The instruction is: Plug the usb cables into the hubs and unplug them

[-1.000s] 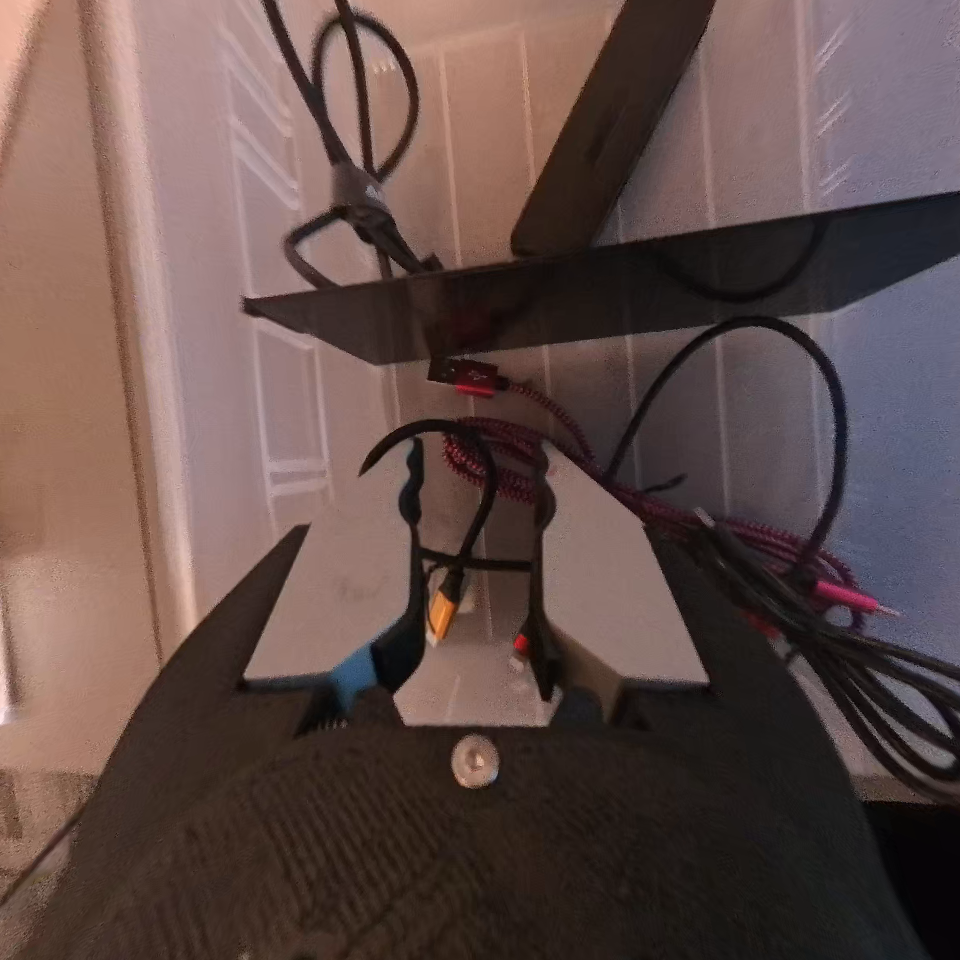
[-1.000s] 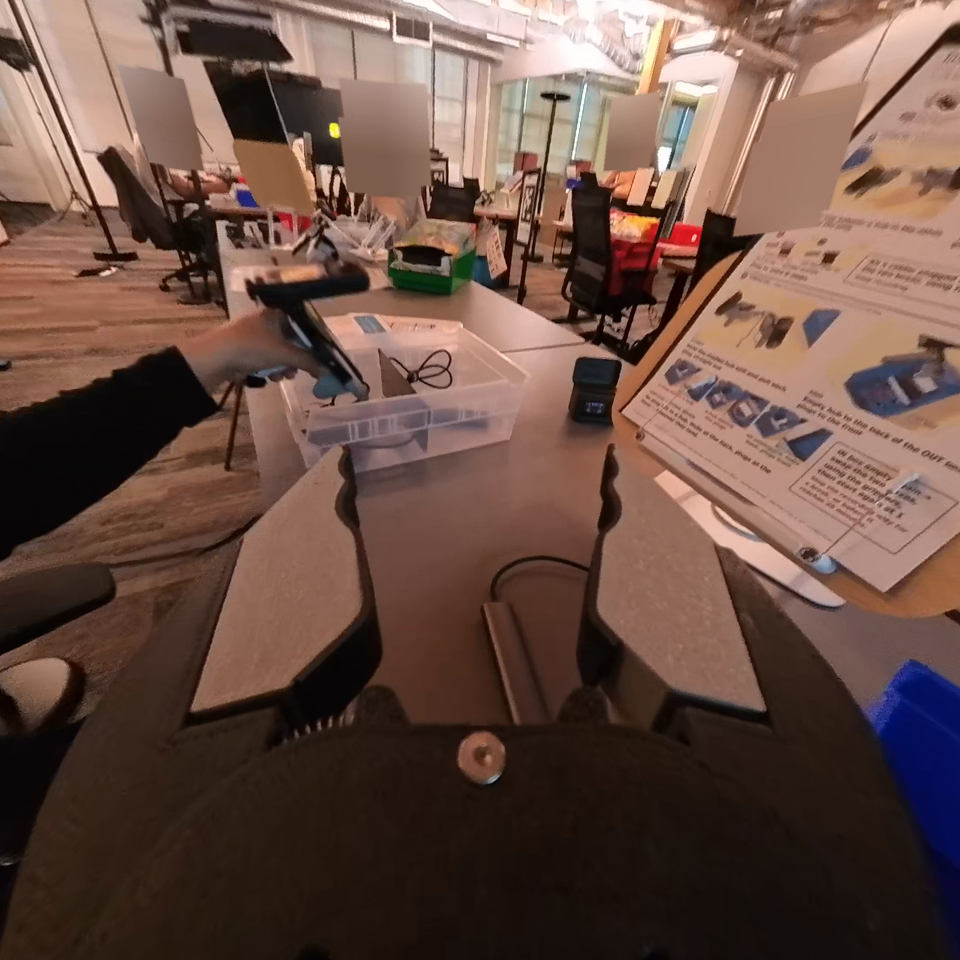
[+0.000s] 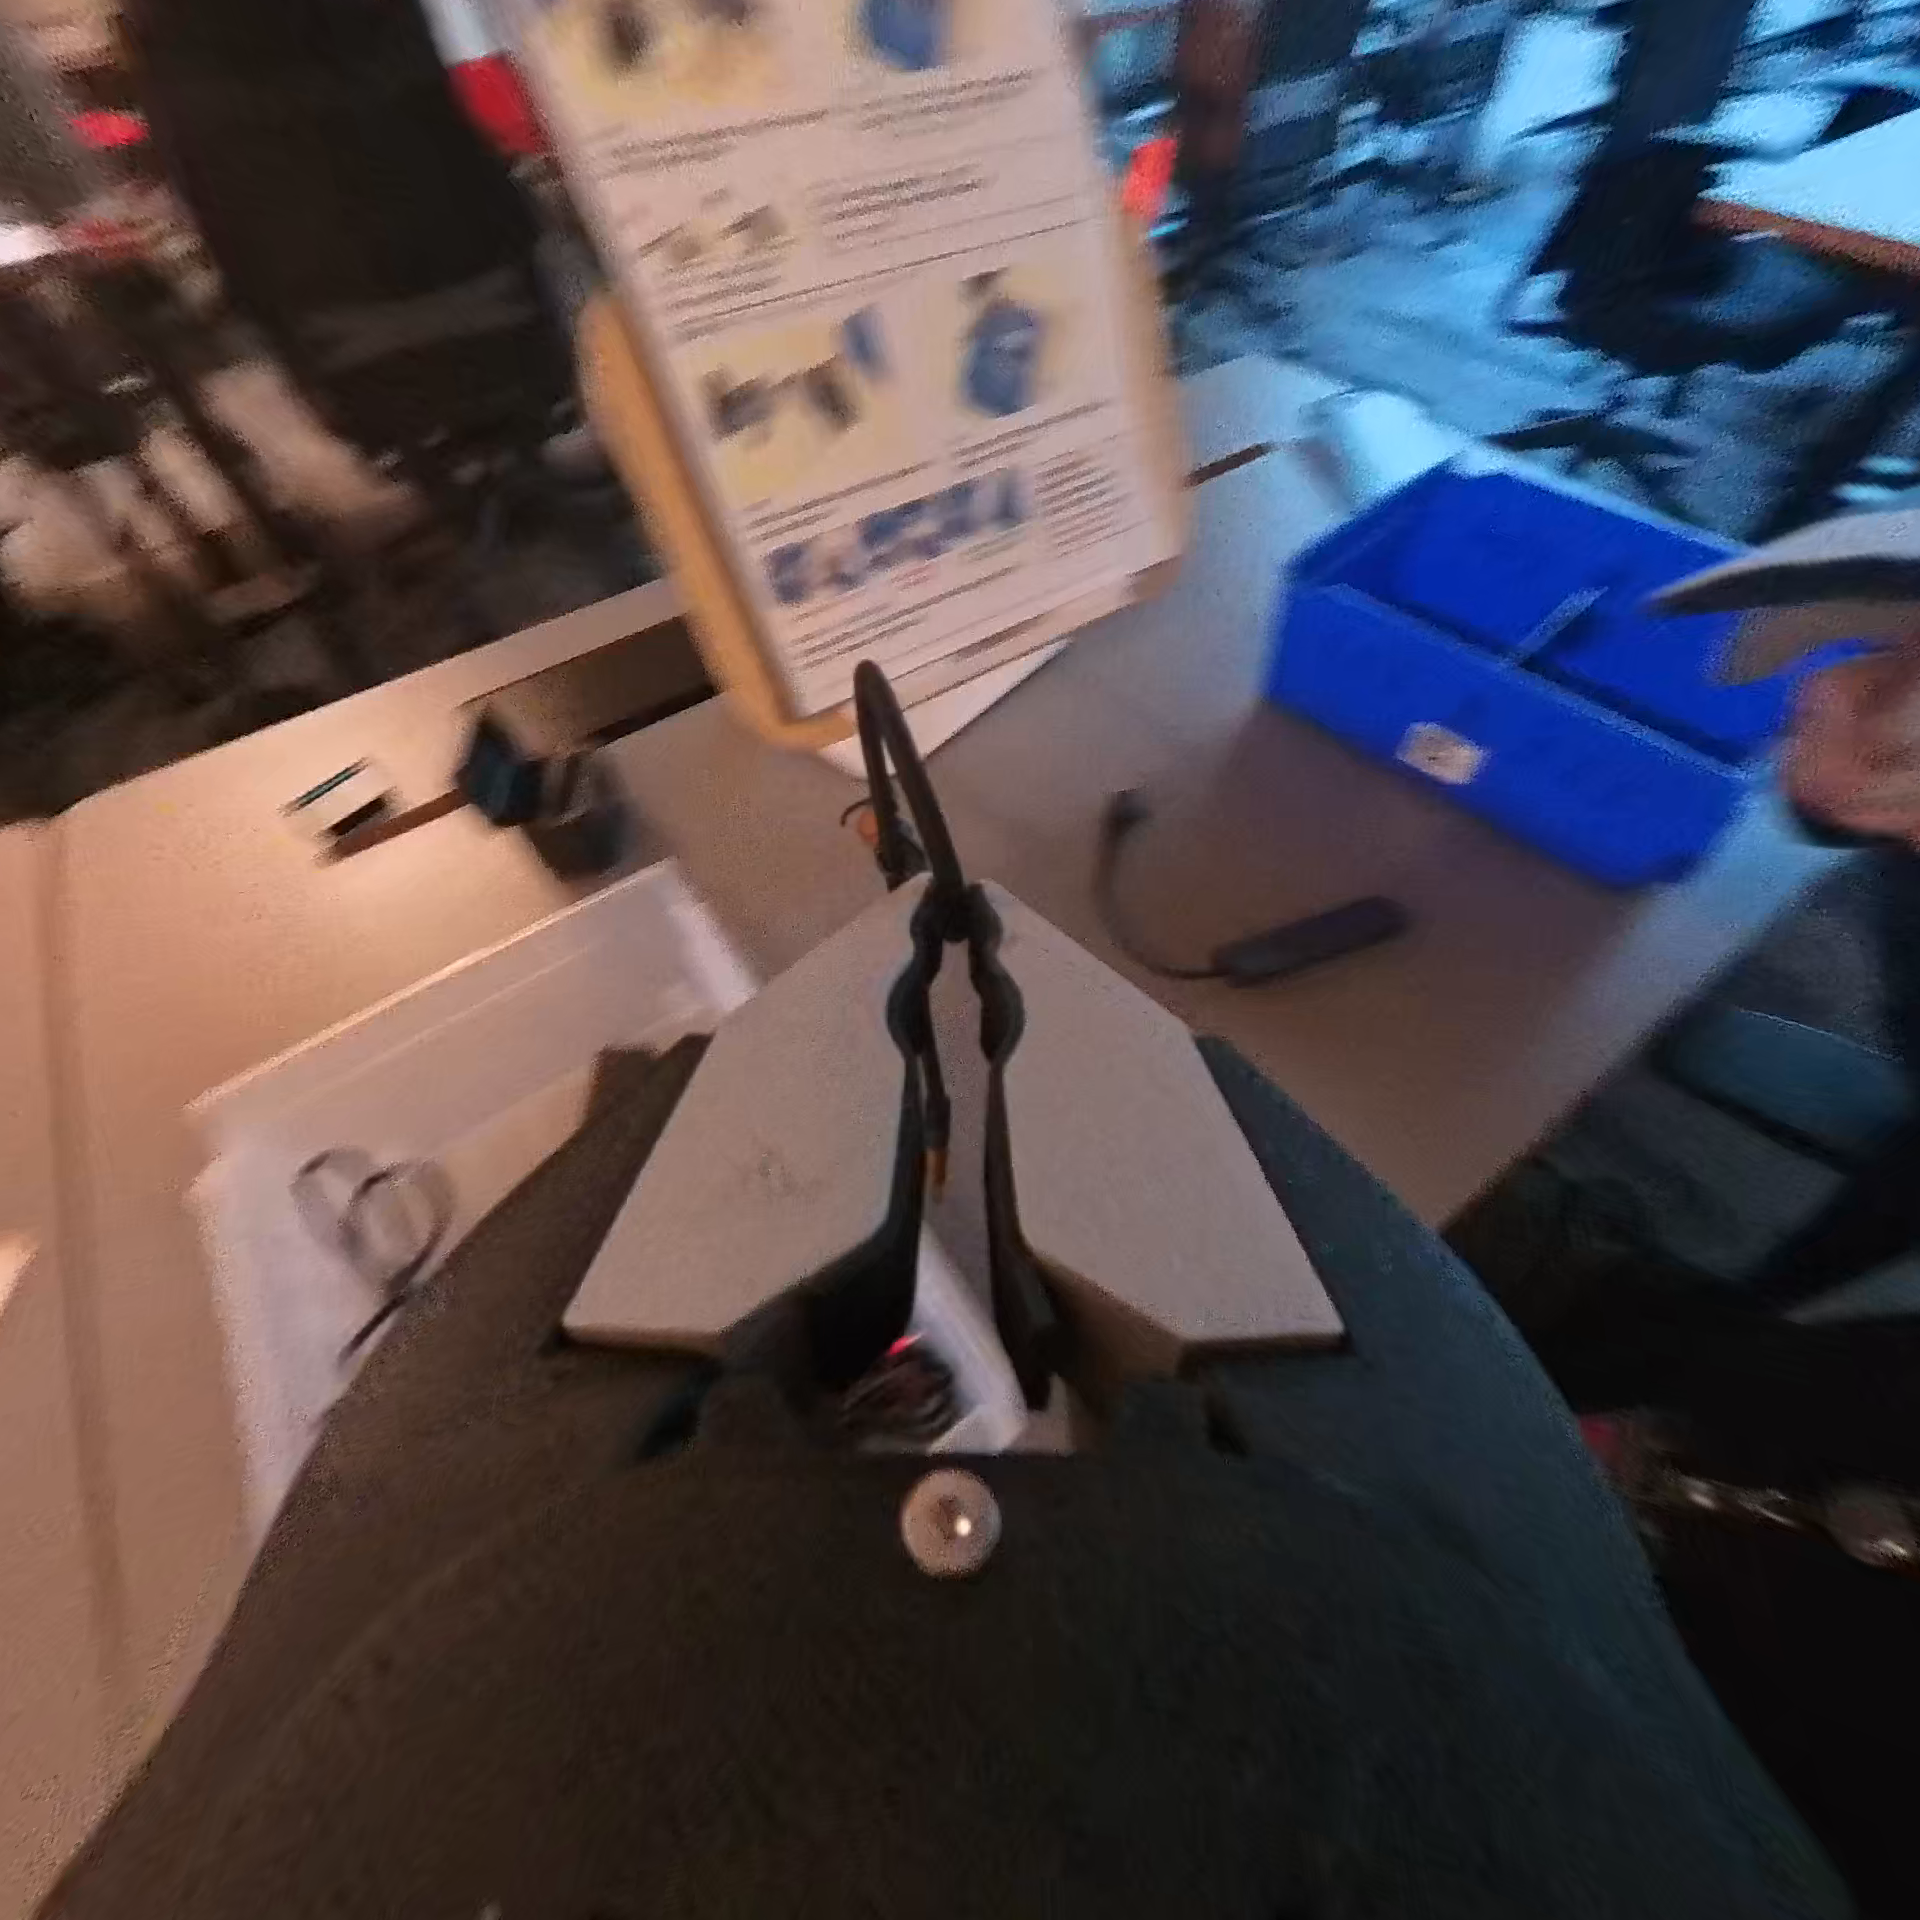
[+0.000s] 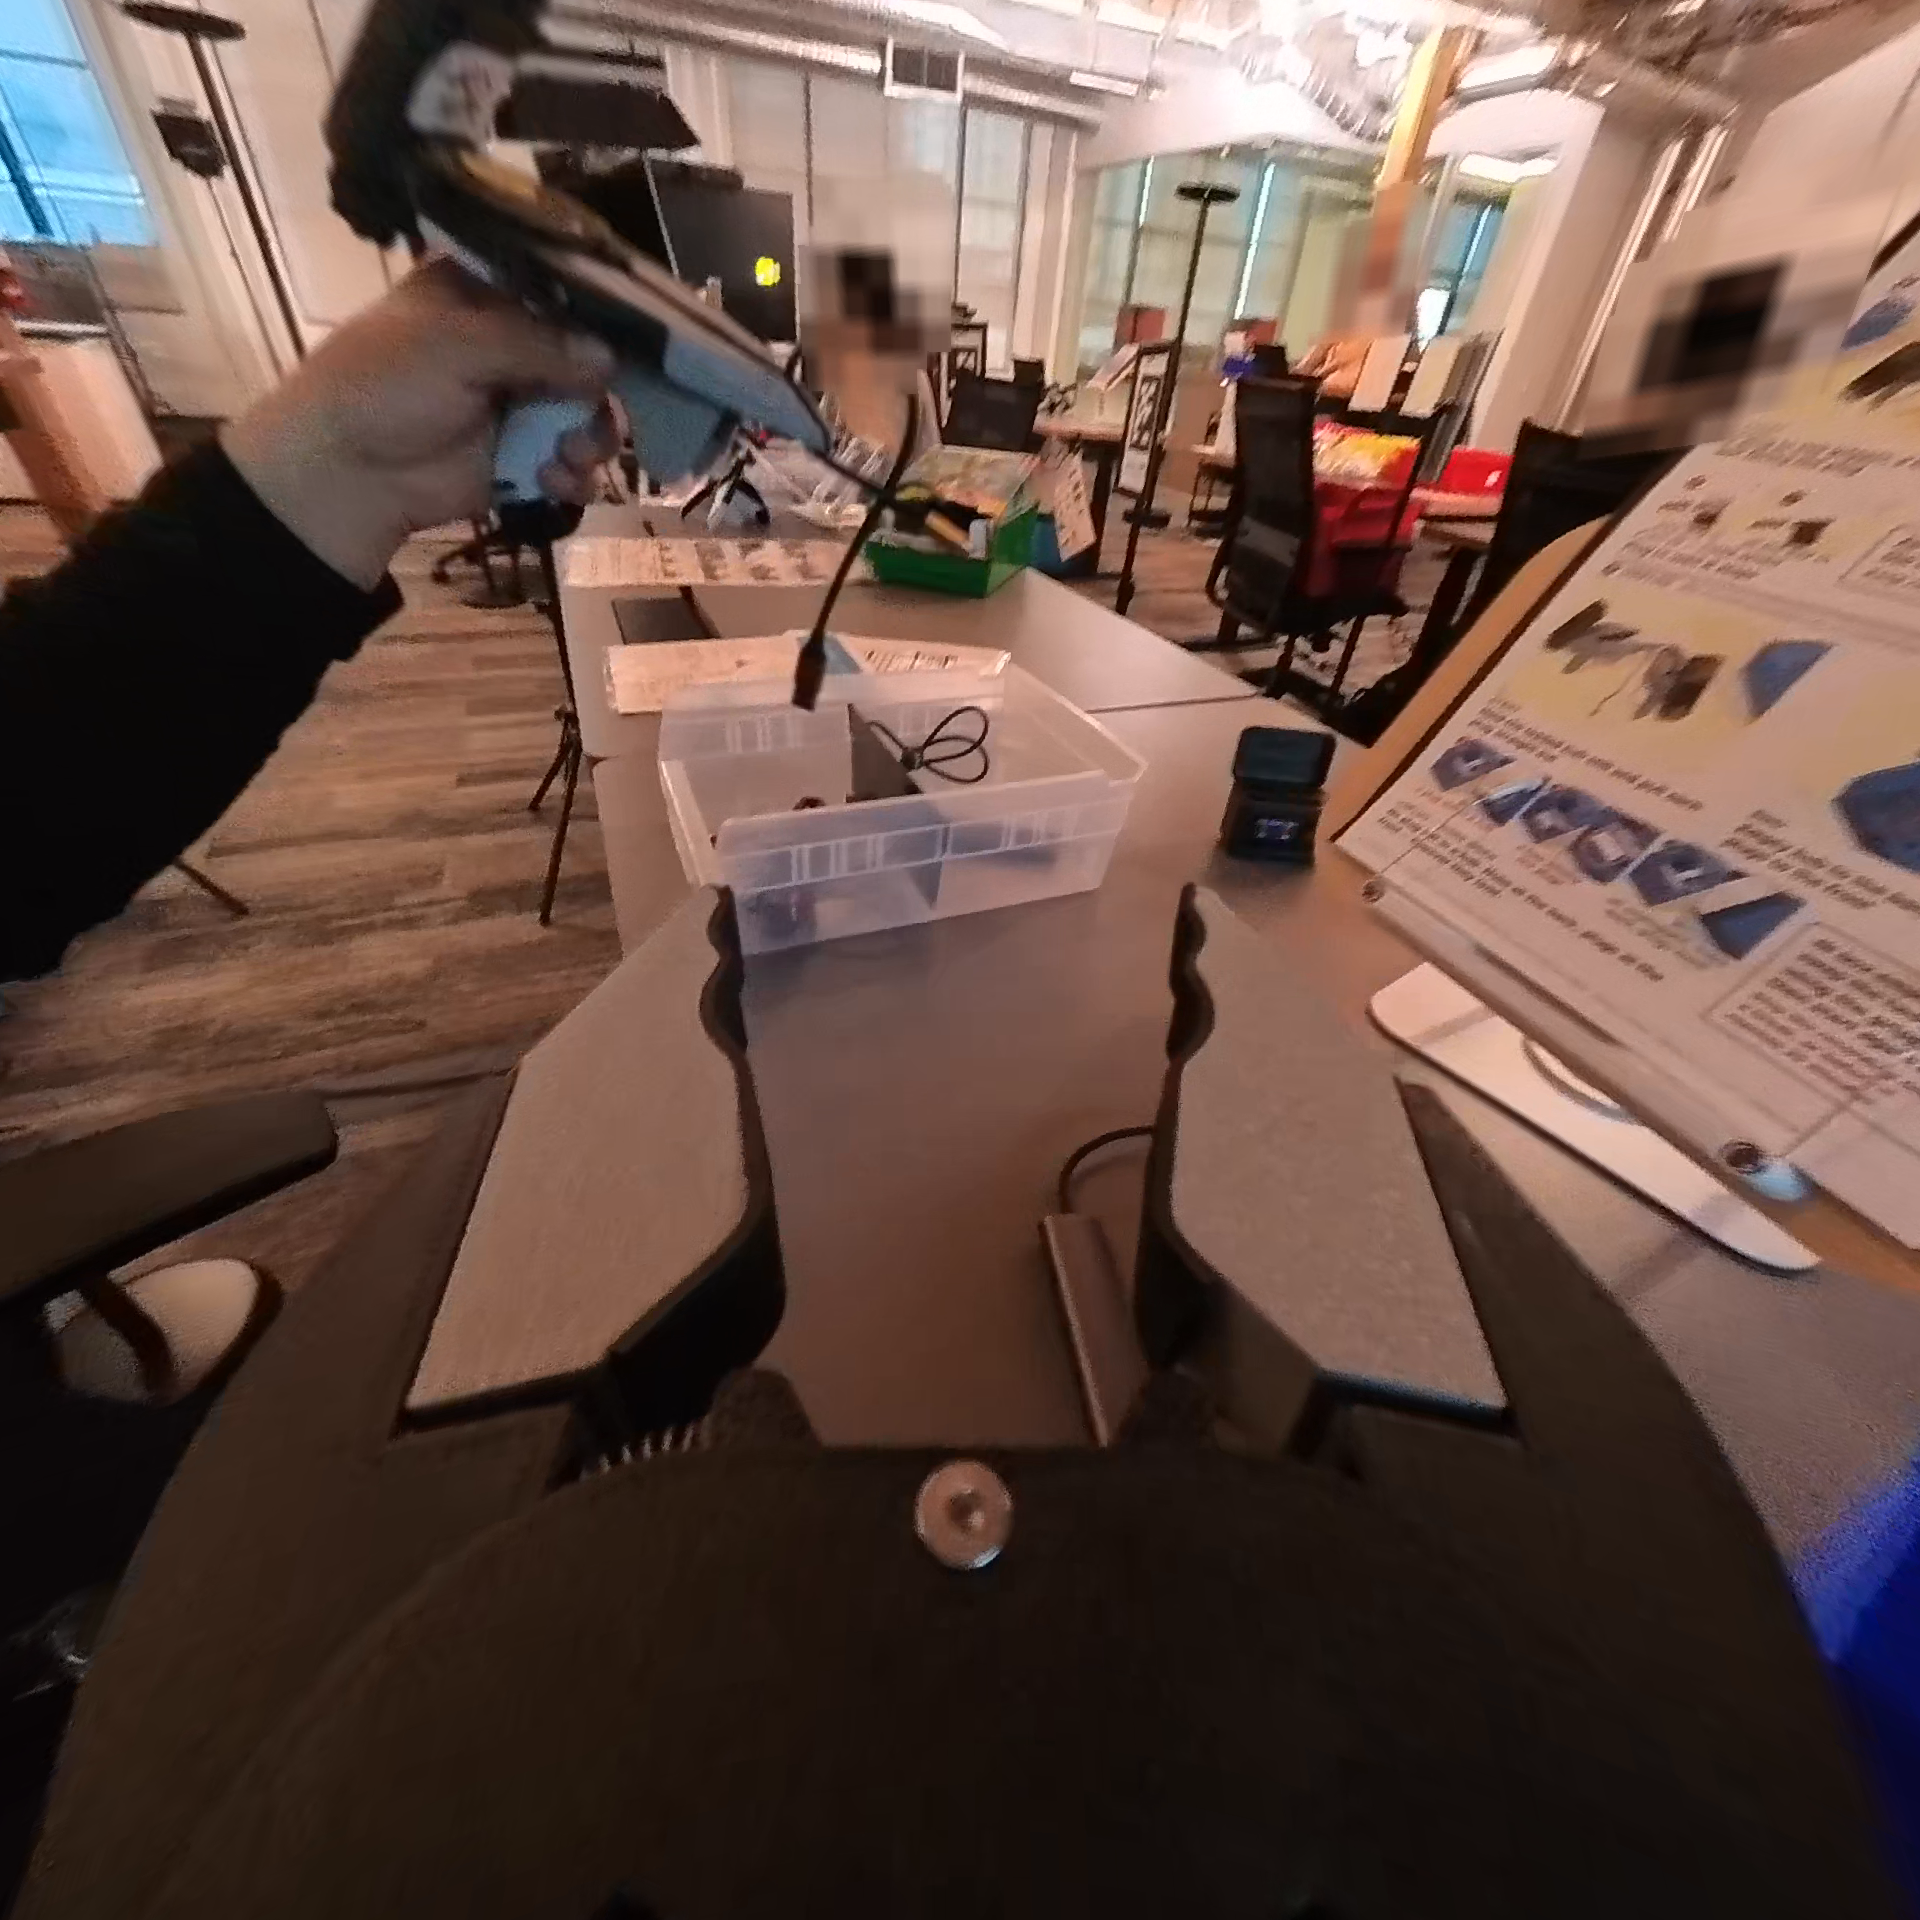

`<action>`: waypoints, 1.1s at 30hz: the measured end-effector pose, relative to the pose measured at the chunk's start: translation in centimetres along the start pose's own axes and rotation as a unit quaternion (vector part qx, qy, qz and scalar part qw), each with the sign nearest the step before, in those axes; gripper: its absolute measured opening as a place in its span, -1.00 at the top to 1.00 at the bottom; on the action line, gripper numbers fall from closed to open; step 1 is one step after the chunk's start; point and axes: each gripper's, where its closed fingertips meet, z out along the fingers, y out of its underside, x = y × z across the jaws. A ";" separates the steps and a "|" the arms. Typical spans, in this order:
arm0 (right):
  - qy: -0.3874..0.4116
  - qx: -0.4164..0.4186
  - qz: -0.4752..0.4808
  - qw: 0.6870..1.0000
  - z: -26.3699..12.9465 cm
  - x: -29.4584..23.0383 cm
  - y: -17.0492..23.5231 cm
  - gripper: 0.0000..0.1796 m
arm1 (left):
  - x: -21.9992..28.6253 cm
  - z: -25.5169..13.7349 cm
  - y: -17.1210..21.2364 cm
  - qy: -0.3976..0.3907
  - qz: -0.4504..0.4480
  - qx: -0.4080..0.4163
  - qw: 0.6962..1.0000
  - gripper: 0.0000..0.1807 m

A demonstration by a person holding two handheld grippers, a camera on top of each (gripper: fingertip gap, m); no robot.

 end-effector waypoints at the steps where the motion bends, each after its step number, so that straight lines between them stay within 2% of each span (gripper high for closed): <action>1: -0.011 -0.005 0.008 1.000 0.8 -0.4 0.6 0.11 | 2.3 0.6 -0.6 0.032 0.009 0.008 0.999 1.00; 5: -0.062 -0.025 0.076 0.995 4.5 -2.3 3.2 -0.05 | 12.9 2.6 -1.3 0.181 0.054 0.024 0.982 1.00; 9: -0.133 -0.041 0.088 0.986 6.1 -5.1 4.8 -0.06 | 21.4 4.6 -1.7 0.280 0.102 0.041 0.954 1.00; 10: -0.137 -0.038 0.084 0.986 5.9 -5.1 4.6 0.04 | 23.1 4.9 -1.7 0.307 0.107 0.042 0.945 1.00; 11: -0.141 -0.036 0.075 0.987 5.5 -5.0 4.4 0.35 | 24.4 5.3 -1.8 0.322 0.107 0.044 0.940 1.00; 12: -0.155 -0.037 0.064 0.985 4.8 -5.1 4.2 0.85 | 25.0 5.8 -1.9 0.322 0.105 0.041 0.940 0.99; 13: -0.161 -0.039 0.056 0.985 4.1 -4.9 3.9 1.00 | 25.1 6.3 -2.1 0.311 0.108 0.039 0.944 1.00; 17: -0.027 -0.047 0.051 0.997 1.4 1.6 3.3 1.00 | 21.9 9.0 -1.8 0.231 0.090 0.012 0.969 0.83; 19: 0.052 -0.080 0.061 0.994 -0.2 5.4 4.4 1.00 | 20.5 10.3 0.0 0.214 0.081 -0.028 0.973 0.64; 21: 0.112 -0.105 0.061 0.986 -1.6 8.2 5.4 1.00 | 19.1 11.8 2.1 0.194 0.080 -0.059 0.976 0.63; 23: 0.155 -0.134 0.057 0.977 -2.6 10.1 6.4 1.00 | 17.4 13.6 5.0 0.170 0.078 -0.106 0.977 0.54; 26: 0.161 -0.207 0.058 0.963 -3.1 10.5 8.6 1.00 | 17.0 16.2 10.9 0.193 0.097 -0.200 0.956 0.51; 29: 0.175 -0.224 0.057 0.957 -2.7 10.7 9.3 1.00 | 17.1 19.4 16.0 0.197 0.152 -0.276 0.928 0.52; 31: 0.184 -0.253 0.052 0.948 -2.5 10.8 10.3 1.00 | 17.6 21.3 18.1 0.208 0.182 -0.312 0.909 0.43; 33: 0.225 -0.314 0.026 0.922 -3.2 11.9 12.4 1.00 | 17.4 22.9 18.7 0.203 0.208 -0.323 0.901 0.39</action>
